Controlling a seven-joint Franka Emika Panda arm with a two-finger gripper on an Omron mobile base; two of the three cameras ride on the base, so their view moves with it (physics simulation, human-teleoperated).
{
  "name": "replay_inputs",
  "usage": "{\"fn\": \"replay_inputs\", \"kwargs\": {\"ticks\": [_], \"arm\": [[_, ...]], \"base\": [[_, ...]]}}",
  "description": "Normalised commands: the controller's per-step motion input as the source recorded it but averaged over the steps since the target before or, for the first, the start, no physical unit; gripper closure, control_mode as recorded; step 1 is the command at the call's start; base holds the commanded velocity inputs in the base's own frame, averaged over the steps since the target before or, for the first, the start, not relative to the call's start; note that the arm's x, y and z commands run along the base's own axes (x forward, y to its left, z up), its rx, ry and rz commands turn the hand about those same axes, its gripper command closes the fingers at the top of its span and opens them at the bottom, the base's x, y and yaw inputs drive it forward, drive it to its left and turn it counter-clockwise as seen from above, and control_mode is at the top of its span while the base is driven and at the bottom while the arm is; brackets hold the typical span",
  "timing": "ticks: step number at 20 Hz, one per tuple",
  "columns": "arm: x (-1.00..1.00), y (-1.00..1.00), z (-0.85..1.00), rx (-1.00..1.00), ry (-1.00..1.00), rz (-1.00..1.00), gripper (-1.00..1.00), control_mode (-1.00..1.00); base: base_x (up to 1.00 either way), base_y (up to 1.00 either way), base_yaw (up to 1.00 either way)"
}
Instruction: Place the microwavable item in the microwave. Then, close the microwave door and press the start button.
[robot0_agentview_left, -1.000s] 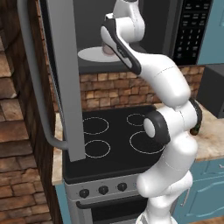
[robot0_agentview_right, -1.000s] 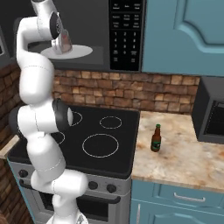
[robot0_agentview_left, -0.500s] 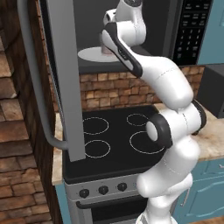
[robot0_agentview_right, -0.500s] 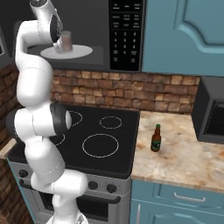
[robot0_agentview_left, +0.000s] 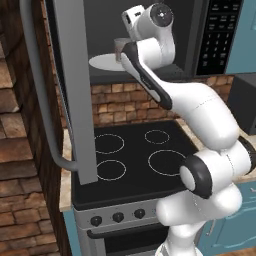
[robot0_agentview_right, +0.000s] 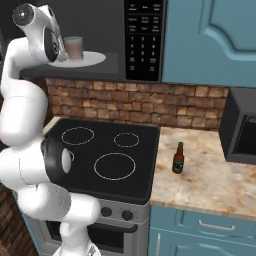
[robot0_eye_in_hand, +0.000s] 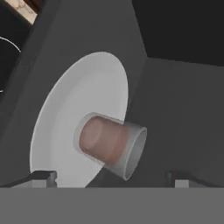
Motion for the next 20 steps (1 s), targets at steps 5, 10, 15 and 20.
{"fn": "replay_inputs", "kwargs": {"ticks": [5, 10, 15, 20], "arm": [[-1.0, 0.0, -0.04, -0.03, -0.44, 0.0, -1.0, -1.0], [-1.0, 0.0, -0.16, -0.07, -0.34, -0.02, -1.0, -1.0], [-0.91, 0.0, -0.66, -0.2, -0.12, -0.01, -1.0, -1.0], [-0.69, 0.0, -0.48, -0.17, -0.11, -0.03, -1.0, -1.0]], "base": [[0.0, 0.0, 0.0], [0.0, 0.0, 0.0], [0.0, 0.0, 0.0], [0.0, 0.0, 0.0]]}}
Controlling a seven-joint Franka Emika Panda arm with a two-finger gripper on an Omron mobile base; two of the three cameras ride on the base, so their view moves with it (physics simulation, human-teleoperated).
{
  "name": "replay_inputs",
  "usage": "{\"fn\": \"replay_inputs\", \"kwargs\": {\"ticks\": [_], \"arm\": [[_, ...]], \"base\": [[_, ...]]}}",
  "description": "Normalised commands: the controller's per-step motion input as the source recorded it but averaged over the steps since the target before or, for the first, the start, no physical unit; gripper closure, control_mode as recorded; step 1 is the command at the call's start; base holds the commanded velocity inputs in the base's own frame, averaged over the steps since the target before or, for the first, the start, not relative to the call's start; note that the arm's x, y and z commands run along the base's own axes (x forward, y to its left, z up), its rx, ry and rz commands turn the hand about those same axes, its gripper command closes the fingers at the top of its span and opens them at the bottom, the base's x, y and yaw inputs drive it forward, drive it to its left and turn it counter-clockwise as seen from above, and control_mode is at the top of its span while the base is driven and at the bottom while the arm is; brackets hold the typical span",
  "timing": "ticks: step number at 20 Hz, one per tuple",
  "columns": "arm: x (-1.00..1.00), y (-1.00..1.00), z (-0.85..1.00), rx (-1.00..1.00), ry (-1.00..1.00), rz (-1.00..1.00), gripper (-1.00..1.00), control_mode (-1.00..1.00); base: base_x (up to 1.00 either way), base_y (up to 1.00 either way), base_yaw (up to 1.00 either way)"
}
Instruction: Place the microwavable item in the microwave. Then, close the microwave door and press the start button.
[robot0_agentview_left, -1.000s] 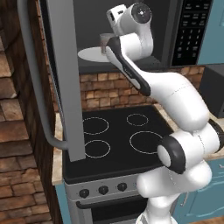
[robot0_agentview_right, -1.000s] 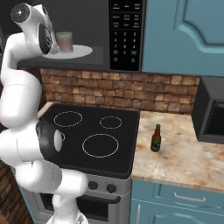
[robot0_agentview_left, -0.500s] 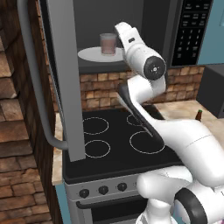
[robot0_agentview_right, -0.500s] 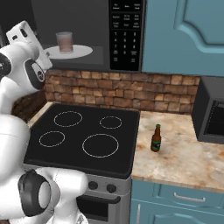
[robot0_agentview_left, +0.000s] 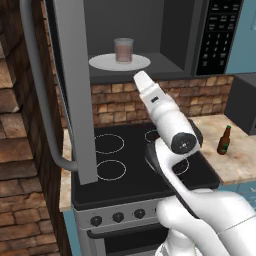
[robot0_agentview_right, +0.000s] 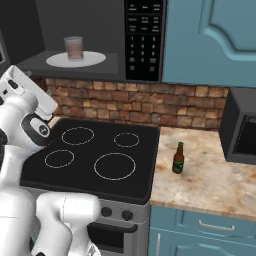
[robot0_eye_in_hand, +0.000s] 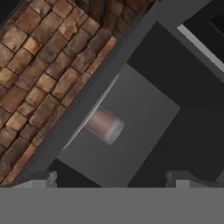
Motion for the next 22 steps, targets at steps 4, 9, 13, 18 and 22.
{"fn": "replay_inputs", "kwargs": {"ticks": [4, 9, 13, 18, 22], "arm": [[-0.57, 0.0, -0.12, -0.1, -0.07, -0.24, -1.0, -1.0], [-0.81, 0.1, 0.0, -0.02, -0.07, -0.31, -1.0, -1.0], [-1.0, 0.05, 0.0, 0.0, -0.19, -0.33, -1.0, -1.0], [-1.0, 0.0, -0.01, 0.0, -0.3, -0.22, -1.0, -1.0], [-1.0, 0.0, -0.06, 0.0, -0.36, -0.14, -1.0, -1.0]], "base": [[0.0, 0.0, 0.0], [0.0, 0.0, 0.0], [0.0, 0.0, 0.0], [0.0, 0.0, 0.0], [0.0, 0.0, 0.0]]}}
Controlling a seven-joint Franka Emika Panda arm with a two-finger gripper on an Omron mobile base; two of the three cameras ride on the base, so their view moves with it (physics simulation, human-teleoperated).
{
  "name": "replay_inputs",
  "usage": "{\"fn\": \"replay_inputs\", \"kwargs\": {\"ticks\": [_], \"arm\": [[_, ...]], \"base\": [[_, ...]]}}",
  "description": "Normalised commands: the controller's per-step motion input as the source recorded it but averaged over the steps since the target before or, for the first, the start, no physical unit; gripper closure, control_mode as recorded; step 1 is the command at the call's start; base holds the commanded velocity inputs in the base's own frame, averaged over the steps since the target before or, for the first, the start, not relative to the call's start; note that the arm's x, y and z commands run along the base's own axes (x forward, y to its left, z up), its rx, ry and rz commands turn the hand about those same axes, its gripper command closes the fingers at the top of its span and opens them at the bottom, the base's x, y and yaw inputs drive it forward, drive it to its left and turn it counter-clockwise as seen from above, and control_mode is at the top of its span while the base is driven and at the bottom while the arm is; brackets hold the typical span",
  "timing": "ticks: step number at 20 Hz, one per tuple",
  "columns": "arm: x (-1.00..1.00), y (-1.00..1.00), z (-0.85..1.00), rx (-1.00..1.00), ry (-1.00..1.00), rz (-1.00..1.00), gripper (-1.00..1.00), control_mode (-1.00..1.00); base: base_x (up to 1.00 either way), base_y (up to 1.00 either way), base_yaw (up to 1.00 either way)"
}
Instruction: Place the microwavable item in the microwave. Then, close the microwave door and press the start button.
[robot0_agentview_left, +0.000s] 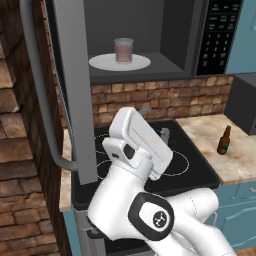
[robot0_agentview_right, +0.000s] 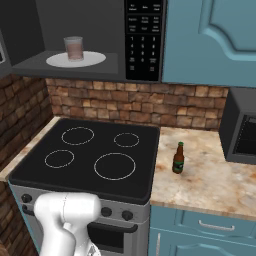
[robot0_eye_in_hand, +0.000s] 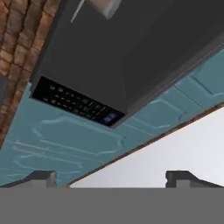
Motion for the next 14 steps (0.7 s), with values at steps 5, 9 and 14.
{"fn": "replay_inputs", "kwargs": {"ticks": [5, 9, 14], "arm": [[-0.99, 0.12, -0.2, 0.0, -0.43, -0.07, -1.0, -1.0], [-0.71, 0.52, -0.29, -0.02, -0.34, -0.03, -1.0, -1.0], [-0.87, 0.33, -0.13, 0.0, -0.34, -0.01, -1.0, -1.0]], "base": [[0.0, 0.0, 0.0], [0.0, 0.0, 0.0], [0.0, 0.0, 0.0]]}}
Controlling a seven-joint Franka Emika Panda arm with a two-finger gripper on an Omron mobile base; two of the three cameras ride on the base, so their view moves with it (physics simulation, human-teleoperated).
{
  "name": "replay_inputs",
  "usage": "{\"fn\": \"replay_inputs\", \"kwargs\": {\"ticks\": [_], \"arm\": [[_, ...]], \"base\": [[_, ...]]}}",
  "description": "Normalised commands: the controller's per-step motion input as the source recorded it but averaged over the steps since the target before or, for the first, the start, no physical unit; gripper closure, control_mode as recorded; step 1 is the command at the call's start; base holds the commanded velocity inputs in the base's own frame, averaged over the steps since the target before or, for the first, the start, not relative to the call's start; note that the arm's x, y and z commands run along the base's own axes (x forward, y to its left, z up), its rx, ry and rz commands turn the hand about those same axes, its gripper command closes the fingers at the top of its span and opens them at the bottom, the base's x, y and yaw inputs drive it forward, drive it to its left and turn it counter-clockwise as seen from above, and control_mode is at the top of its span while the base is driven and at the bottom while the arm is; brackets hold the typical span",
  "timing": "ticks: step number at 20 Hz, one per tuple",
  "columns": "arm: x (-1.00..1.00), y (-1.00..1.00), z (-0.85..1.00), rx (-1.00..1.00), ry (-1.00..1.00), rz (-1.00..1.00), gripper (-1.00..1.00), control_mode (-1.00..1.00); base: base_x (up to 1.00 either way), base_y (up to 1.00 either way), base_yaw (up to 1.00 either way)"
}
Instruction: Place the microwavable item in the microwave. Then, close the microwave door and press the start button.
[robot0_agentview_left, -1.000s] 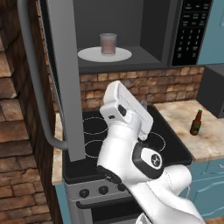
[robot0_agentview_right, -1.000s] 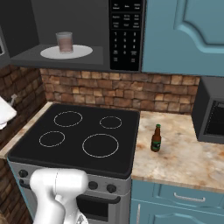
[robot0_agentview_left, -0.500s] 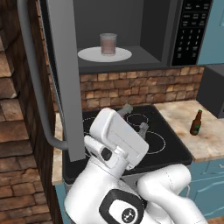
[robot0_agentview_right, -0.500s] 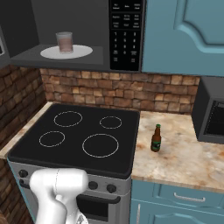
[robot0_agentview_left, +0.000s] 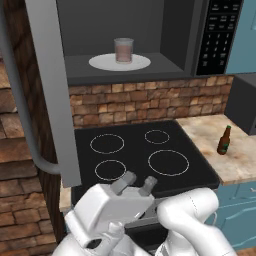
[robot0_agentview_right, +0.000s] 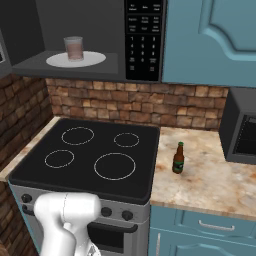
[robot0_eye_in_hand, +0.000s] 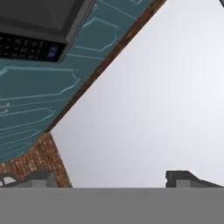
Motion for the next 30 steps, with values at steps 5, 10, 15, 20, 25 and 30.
{"fn": "replay_inputs", "kwargs": {"ticks": [5, 10, 15, 20, 25, 30], "arm": [[-0.77, 0.4, -0.2, 0.0, -0.25, 0.0, -1.0, -1.0], [0.29, 0.81, -0.26, 0.0, 0.07, 0.0, -1.0, -1.0], [0.72, 0.73, -0.13, 0.02, 0.3, 0.13, -1.0, -1.0], [0.63, 0.74, -0.33, 0.01, 0.35, 0.18, -1.0, -1.0], [0.45, 0.79, -0.53, 0.0, 0.23, 0.15, -1.0, -1.0], [0.64, 0.38, -0.18, 0.0, 0.13, 0.06, -1.0, -1.0]], "base": [[0.0, 0.0, 0.0], [0.0, 0.0, 0.0], [0.0, 0.0, 0.0], [0.0, 0.0, 0.0], [0.0, 0.0, 0.0], [0.0, 0.0, 0.0]]}}
